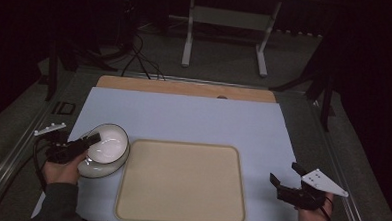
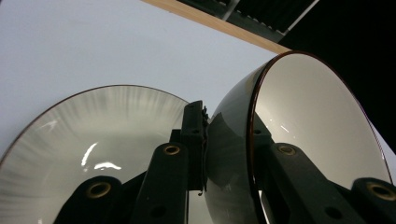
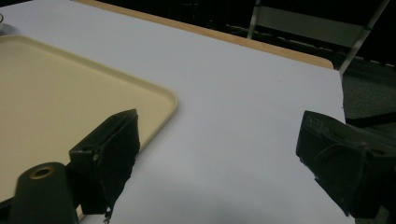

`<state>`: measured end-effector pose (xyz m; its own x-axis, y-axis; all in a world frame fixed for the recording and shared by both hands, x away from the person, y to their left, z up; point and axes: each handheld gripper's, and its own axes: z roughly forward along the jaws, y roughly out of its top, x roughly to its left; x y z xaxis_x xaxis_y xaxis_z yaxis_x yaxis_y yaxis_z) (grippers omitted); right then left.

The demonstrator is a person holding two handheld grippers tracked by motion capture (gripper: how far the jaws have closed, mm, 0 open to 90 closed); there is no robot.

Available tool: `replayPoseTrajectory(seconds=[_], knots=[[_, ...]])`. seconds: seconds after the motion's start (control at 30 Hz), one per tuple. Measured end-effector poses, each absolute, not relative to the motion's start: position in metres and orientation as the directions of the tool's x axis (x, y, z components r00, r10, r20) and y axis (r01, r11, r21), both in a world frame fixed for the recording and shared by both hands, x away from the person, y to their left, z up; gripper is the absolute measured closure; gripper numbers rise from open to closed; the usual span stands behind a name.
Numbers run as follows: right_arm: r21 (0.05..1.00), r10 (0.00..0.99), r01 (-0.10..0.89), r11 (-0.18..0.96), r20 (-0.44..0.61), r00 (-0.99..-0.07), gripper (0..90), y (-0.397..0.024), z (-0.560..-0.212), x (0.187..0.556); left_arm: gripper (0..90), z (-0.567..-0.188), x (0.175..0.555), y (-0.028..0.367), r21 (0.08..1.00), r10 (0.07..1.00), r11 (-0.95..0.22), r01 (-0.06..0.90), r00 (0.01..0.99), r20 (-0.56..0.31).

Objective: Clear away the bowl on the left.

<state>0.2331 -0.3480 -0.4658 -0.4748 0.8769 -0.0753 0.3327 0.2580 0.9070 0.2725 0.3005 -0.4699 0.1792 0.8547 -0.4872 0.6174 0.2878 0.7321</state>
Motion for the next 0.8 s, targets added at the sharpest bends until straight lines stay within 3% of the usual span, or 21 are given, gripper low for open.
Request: replayPoseTrajectory(seconds=[0.8], knots=[[0.91, 0.882, 0.332, 0.249, -0.071, -0.466, 13.3, -0.348, -0.466, 0.232, 77.3, -0.458, 0.283, 0.278, 0.755, 0.833, 0.256, 0.604, 0.258, -0.489]])
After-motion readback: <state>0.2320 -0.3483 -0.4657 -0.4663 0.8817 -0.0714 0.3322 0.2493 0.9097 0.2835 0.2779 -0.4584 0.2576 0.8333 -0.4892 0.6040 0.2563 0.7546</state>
